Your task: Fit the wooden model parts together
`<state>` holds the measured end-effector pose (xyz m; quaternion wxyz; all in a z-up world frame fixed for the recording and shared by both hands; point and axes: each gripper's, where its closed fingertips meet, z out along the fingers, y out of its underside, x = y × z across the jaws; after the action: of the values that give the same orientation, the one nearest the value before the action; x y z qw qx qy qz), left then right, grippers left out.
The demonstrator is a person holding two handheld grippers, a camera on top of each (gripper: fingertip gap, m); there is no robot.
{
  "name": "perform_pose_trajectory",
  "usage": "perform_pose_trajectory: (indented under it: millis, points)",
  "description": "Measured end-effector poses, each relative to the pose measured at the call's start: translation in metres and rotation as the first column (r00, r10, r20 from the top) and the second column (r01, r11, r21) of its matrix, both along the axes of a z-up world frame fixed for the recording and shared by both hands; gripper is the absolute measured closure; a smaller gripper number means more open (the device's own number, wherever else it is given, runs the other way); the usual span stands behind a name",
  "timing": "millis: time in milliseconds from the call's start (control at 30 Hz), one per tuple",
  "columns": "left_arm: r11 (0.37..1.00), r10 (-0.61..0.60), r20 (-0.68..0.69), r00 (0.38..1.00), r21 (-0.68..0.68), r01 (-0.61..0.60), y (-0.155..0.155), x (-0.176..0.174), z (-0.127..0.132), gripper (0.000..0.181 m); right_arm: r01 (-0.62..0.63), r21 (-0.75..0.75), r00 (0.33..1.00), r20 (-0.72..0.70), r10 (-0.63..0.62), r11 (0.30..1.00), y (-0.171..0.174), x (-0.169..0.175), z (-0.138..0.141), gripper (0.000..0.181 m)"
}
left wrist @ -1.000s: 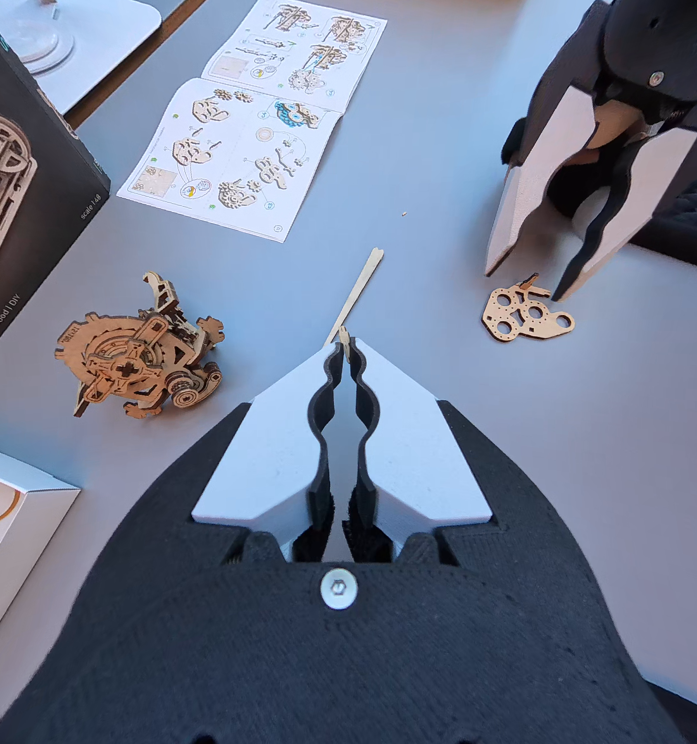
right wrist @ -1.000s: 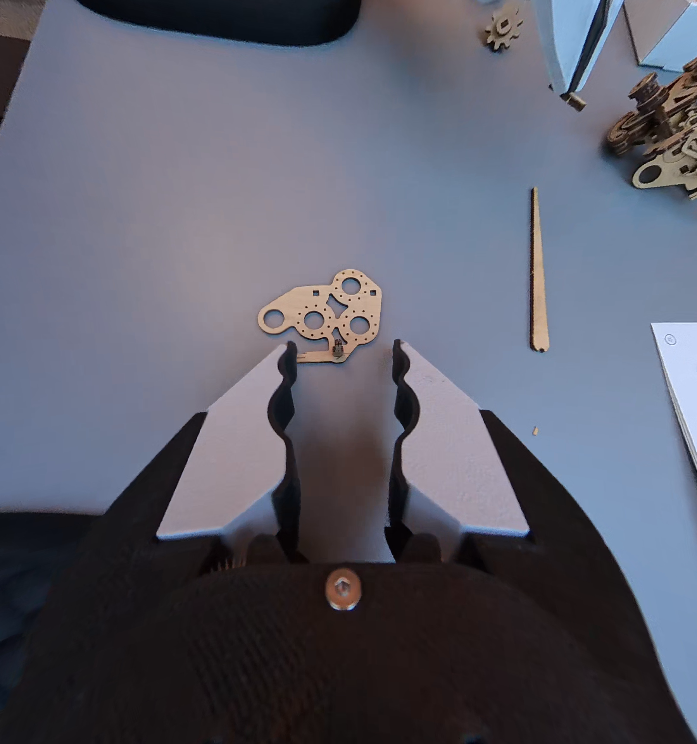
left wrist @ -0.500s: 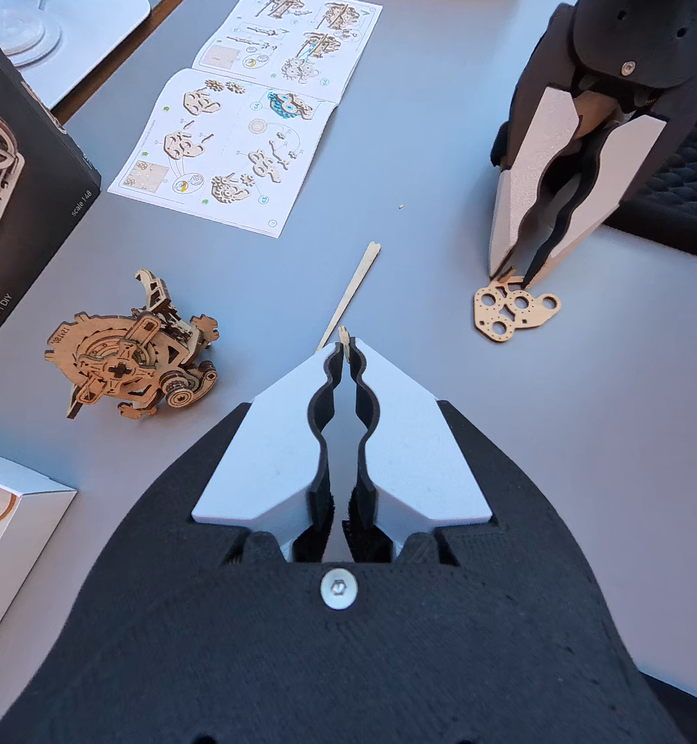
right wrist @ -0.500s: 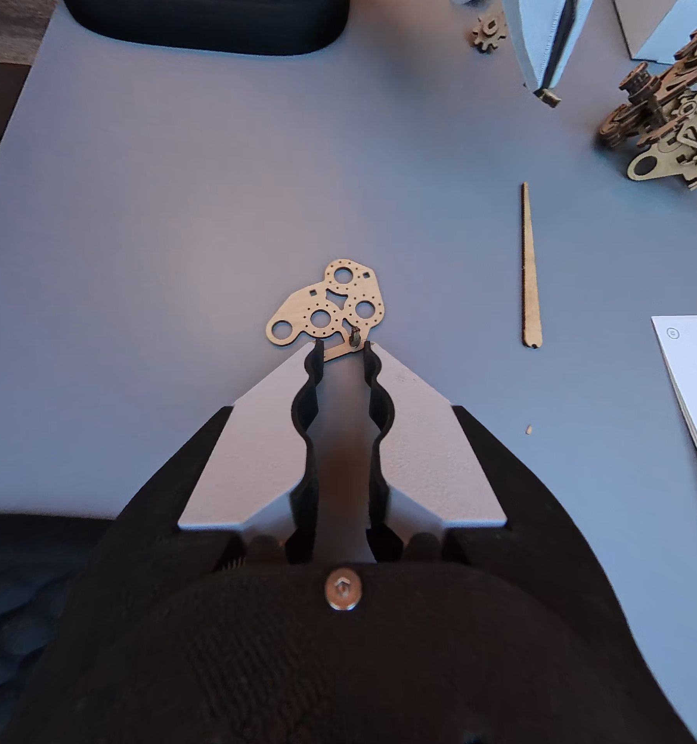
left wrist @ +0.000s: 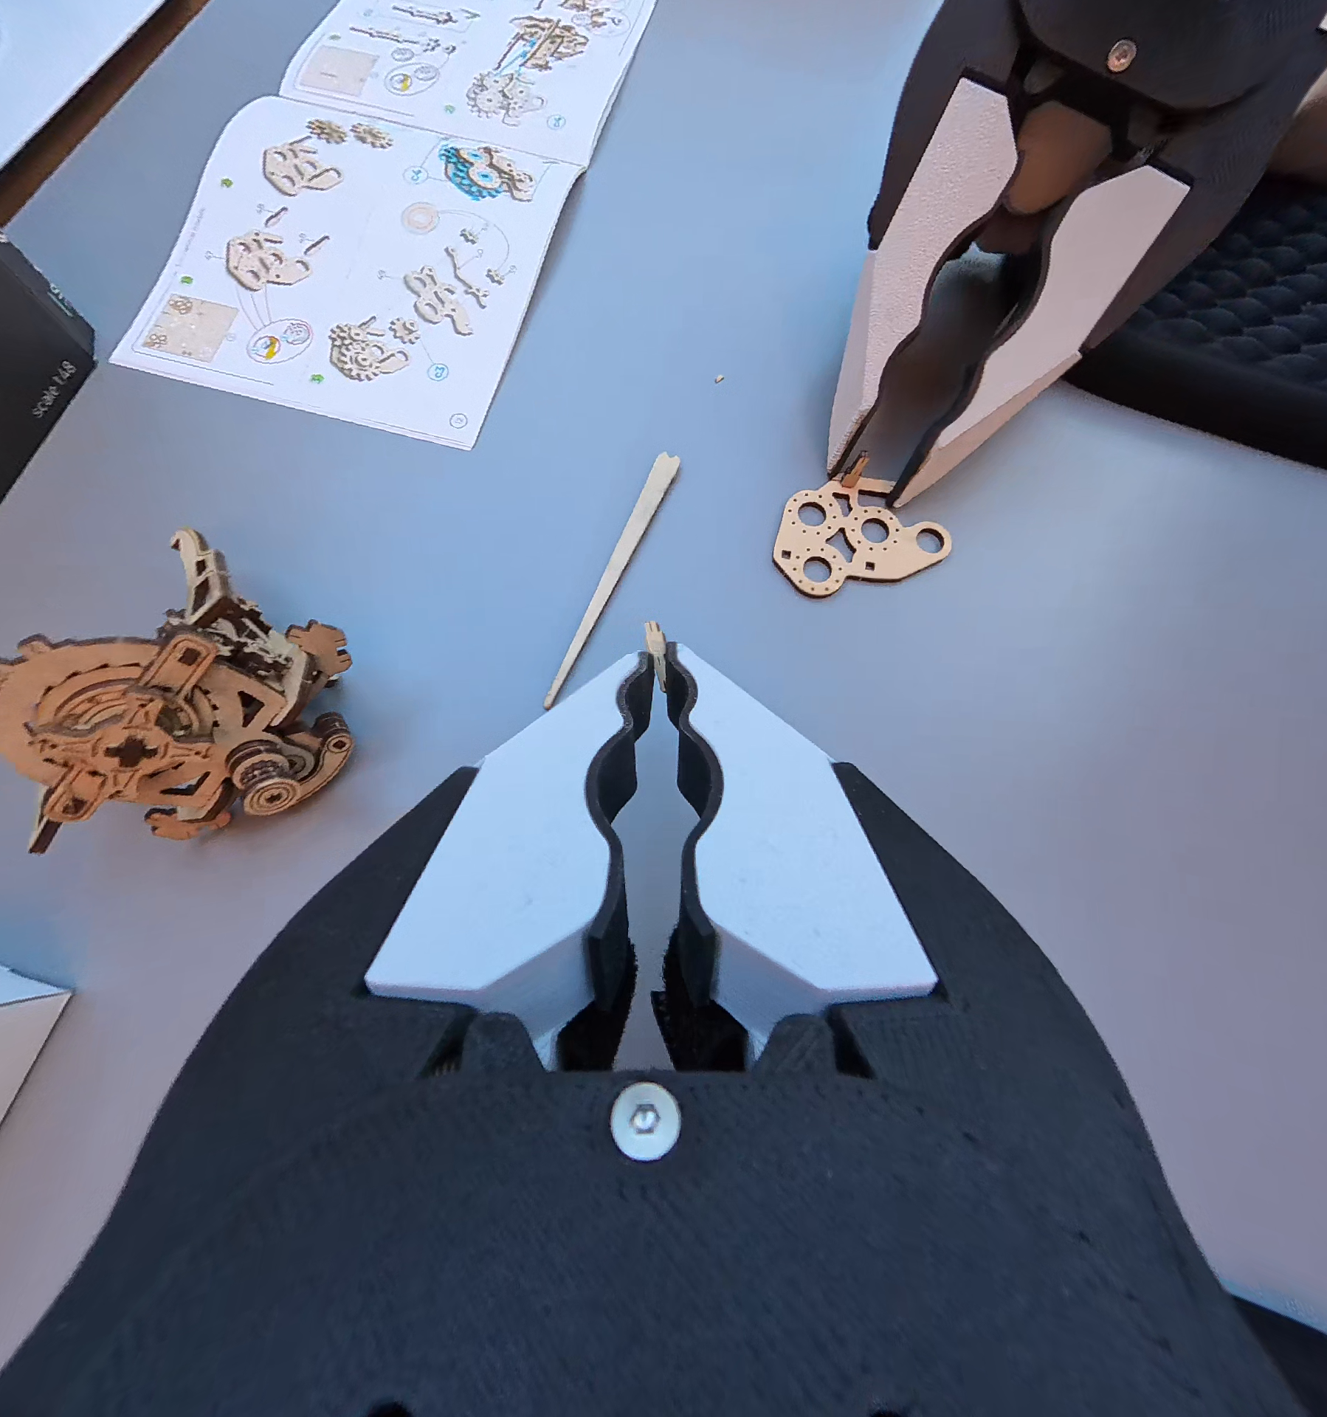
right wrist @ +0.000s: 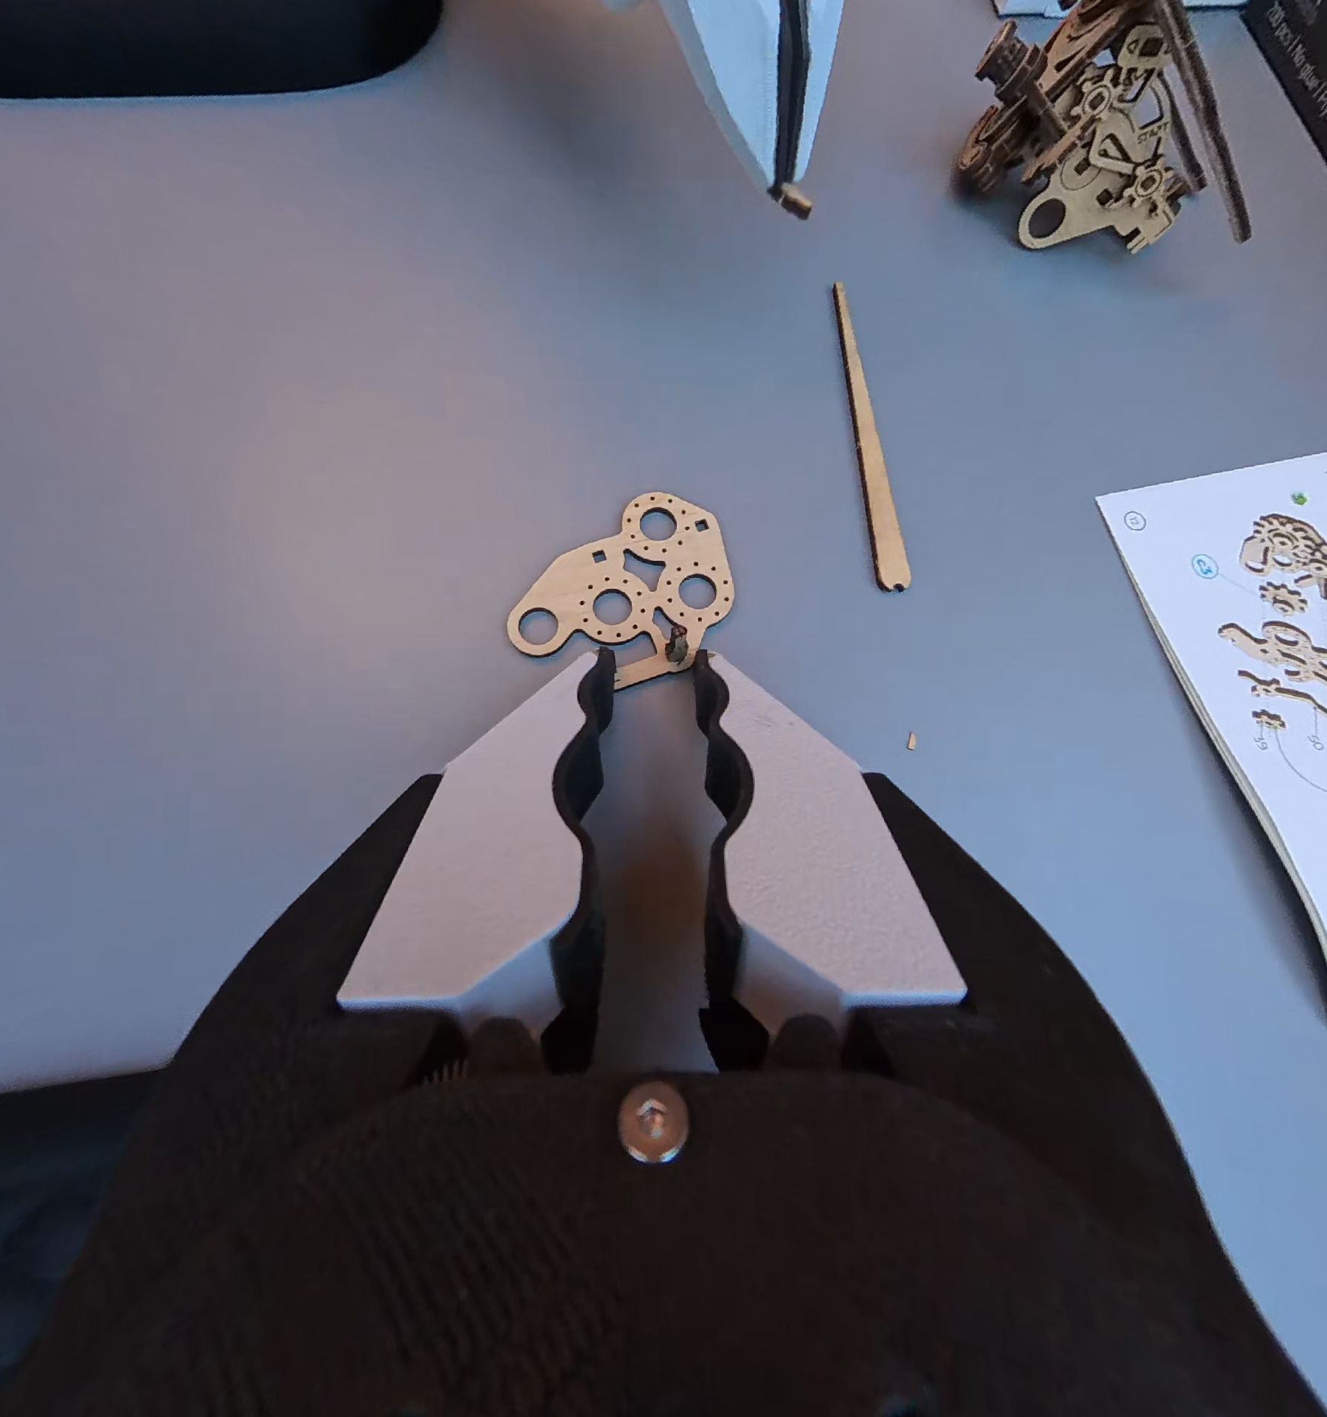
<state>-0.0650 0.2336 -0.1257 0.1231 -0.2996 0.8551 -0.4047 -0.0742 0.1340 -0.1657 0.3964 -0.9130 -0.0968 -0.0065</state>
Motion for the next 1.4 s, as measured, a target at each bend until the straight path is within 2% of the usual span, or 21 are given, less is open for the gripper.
perform_pose_trajectory:
  millis: [167, 300, 400, 467, 533, 667, 833, 1300, 1400]
  points:
    - [0.994, -0.071, 0.001, 0.997, -0.082, 0.071, -0.029, -0.006, 0.006, 0.18, -0.013, 0.039, 1.0, 0.005, 0.013, 0.999, -0.005, 0.005, 0.009, 0.155]
    - [0.952, -0.148, 0.091, 0.985, -0.258, 0.167, -0.068, -0.013, 0.033, 0.181, -0.054, 0.289, 0.995, -0.064, 0.075, 0.956, 0.0, -0.006, 0.067, 0.154]
    - [0.886, -0.147, 0.173, 0.974, -0.414, 0.207, -0.092, -0.017, 0.062, 0.18, -0.014, 0.527, 0.977, -0.174, 0.124, 0.85, 0.004, -0.014, 0.115, 0.156]
    - [0.842, -0.143, 0.221, 0.965, -0.486, 0.236, -0.102, -0.022, 0.078, 0.181, 0.02, 0.596, 0.959, -0.238, 0.153, 0.803, 0.004, -0.017, 0.129, 0.159]
    - [0.814, -0.143, 0.276, 0.95, -0.513, 0.272, -0.108, -0.027, 0.09, 0.181, 0.024, 0.634, 0.954, -0.247, 0.173, 0.773, 0.001, -0.019, 0.136, 0.17]
    - [0.794, -0.133, 0.326, 0.936, -0.53, 0.297, -0.108, -0.033, 0.102, 0.181, 0.013, 0.698, 0.953, -0.225, 0.202, 0.716, -0.005, -0.021, 0.149, 0.176]
    - [0.779, -0.125, 0.328, 0.936, -0.552, 0.298, -0.107, -0.033, 0.106, 0.181, 0.031, 0.691, 0.929, -0.287, 0.234, 0.722, -0.003, -0.023, 0.149, 0.172]
    - [0.746, -0.165, 0.299, 0.94, -0.585, 0.318, -0.11, -0.04, 0.104, 0.179, 0.047, 0.691, 0.891, -0.356, 0.283, 0.721, -0.003, -0.028, 0.148, 0.178]
    - [0.736, -0.159, 0.271, 0.95, -0.608, 0.297, -0.11, -0.037, 0.103, 0.169, 0.043, 0.702, 0.879, -0.365, 0.306, 0.711, -0.004, -0.03, 0.15, 0.178]
